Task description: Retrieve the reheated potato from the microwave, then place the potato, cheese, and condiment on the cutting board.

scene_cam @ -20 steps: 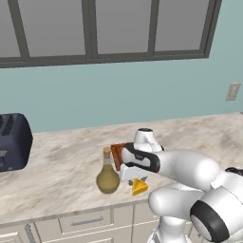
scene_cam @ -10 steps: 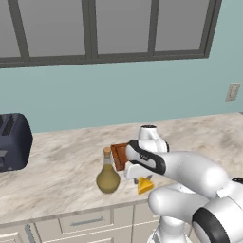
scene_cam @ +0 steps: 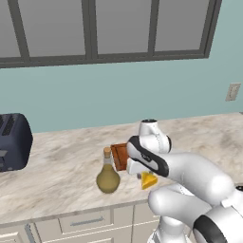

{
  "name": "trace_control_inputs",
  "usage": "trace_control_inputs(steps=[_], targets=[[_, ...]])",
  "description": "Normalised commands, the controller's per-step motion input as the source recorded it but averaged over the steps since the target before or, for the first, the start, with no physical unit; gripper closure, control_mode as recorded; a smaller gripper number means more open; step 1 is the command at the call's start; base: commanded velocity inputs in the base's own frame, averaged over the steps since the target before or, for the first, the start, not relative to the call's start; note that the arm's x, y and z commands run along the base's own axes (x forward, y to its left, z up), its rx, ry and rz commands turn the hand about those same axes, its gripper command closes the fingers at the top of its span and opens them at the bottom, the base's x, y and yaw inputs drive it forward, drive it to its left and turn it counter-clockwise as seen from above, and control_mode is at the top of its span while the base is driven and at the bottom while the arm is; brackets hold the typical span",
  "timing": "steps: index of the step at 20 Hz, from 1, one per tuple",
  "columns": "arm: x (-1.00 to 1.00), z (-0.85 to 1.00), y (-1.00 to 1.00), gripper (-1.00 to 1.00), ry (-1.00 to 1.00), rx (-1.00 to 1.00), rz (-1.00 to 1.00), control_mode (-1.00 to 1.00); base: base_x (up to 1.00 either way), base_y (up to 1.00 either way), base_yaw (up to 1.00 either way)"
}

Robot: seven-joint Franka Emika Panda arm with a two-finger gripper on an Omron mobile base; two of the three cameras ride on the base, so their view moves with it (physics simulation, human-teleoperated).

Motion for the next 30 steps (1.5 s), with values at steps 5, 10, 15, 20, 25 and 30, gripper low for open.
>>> trace_control_inputs(steps=[5, 10, 15, 20, 25, 30], targets=[[0.47, 0.19, -0.04, 1.0, 0.0, -0.01, 0.12, -1.0, 0.0, 0.0, 0.0], [0.54, 0.08, -0.02, 1.0, 0.0, 0.0, 0.23, -1.0, 0.0, 0.0, 0.0], [0.48, 0.08, 0.0, 1.0, -0.03, 0.0, 0.31, -1.0, 0.0, 0.0, 0.0], [0.31, 0.16, 0.08, 1.0, -0.1, 0.0, 0.33, -1.0, 0.0, 0.0, 0.0], [0.24, 0.17, 0.13, 1.0, -0.11, 0.0, 0.28, -1.0, 0.0, 0.0, 0.0], [0.18, 0.07, 0.09, 1.0, -0.1, 0.0, 0.2, -1.0, 0.0, 0.0, 0.0]])
